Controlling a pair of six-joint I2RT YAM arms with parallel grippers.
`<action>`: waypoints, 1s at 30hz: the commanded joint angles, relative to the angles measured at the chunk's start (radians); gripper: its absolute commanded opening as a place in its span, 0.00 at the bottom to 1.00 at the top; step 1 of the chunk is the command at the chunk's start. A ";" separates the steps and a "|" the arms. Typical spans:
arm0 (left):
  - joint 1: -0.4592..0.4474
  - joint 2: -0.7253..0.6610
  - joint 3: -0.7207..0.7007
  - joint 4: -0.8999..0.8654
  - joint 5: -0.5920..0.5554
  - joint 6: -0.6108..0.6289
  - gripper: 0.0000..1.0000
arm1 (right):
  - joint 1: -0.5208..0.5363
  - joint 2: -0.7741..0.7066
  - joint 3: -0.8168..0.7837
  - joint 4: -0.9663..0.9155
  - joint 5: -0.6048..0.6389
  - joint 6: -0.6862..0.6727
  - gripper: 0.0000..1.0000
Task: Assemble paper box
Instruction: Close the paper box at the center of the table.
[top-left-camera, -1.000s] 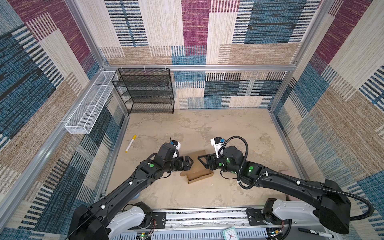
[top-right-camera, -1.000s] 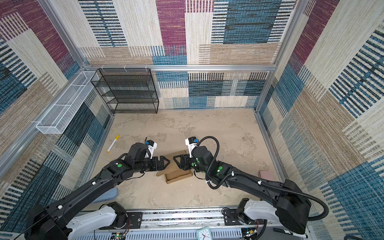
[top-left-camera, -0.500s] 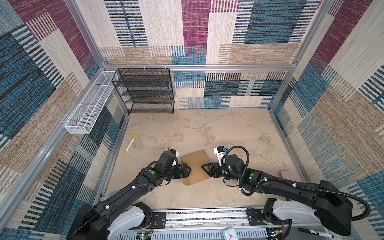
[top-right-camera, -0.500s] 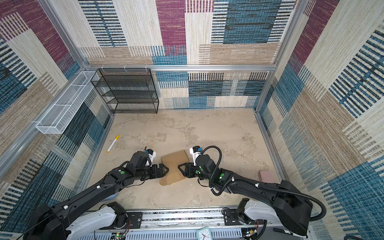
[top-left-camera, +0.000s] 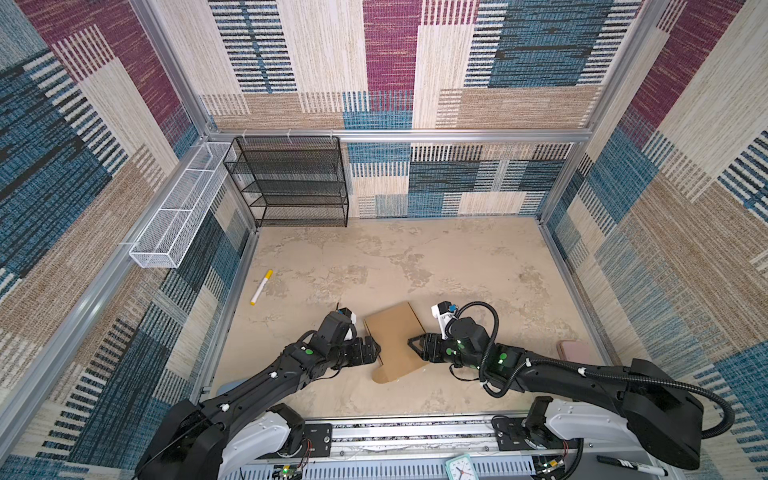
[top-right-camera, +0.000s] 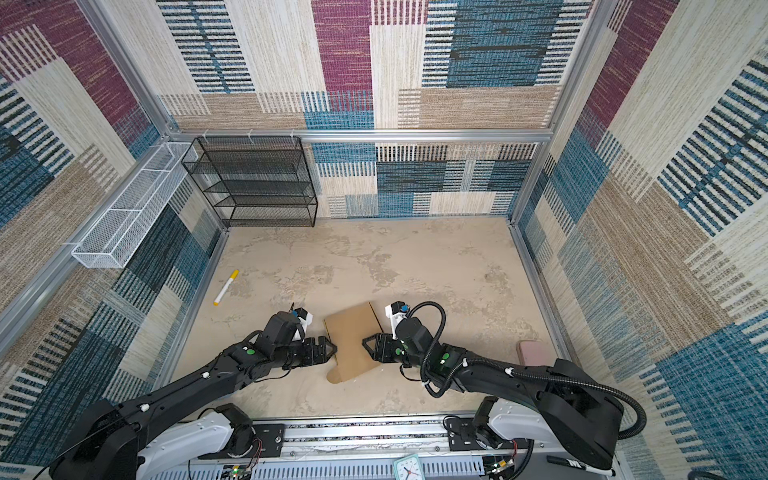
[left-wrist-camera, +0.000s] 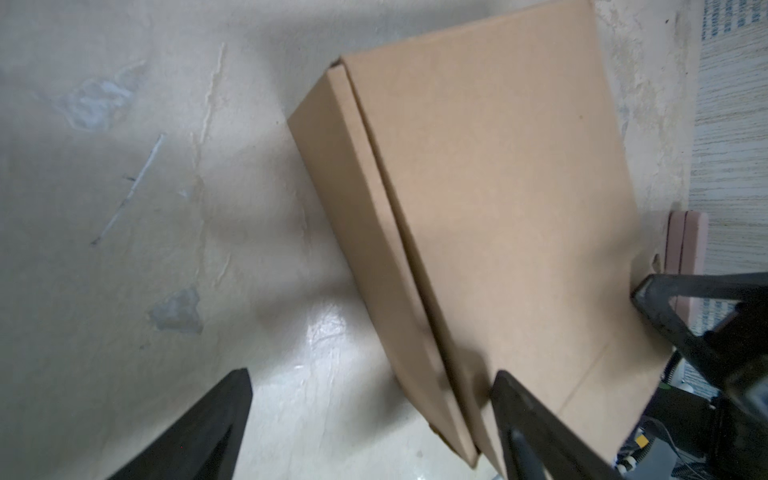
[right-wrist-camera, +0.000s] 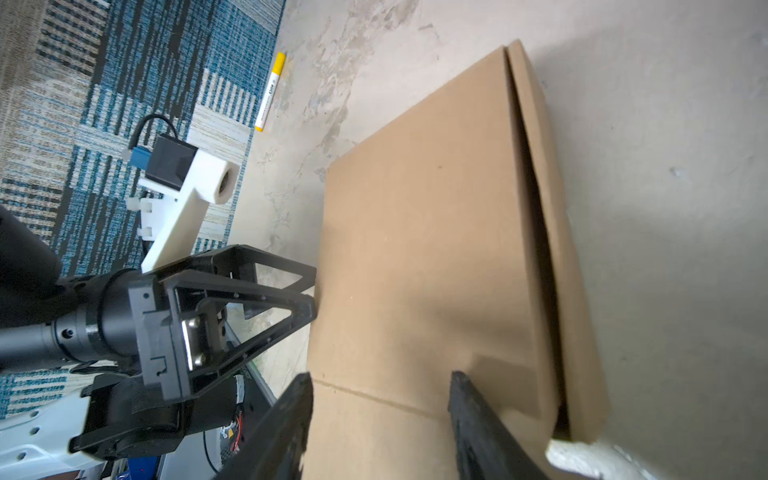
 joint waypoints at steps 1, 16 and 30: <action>0.000 0.021 -0.016 0.053 0.014 -0.022 0.93 | 0.008 0.014 -0.009 0.022 0.028 0.021 0.56; 0.001 -0.006 0.151 -0.085 -0.085 0.052 0.94 | 0.036 -0.024 0.109 -0.149 0.158 -0.050 0.57; 0.004 0.011 0.083 0.023 -0.065 0.022 0.95 | 0.009 0.041 0.126 -0.168 0.126 -0.147 0.58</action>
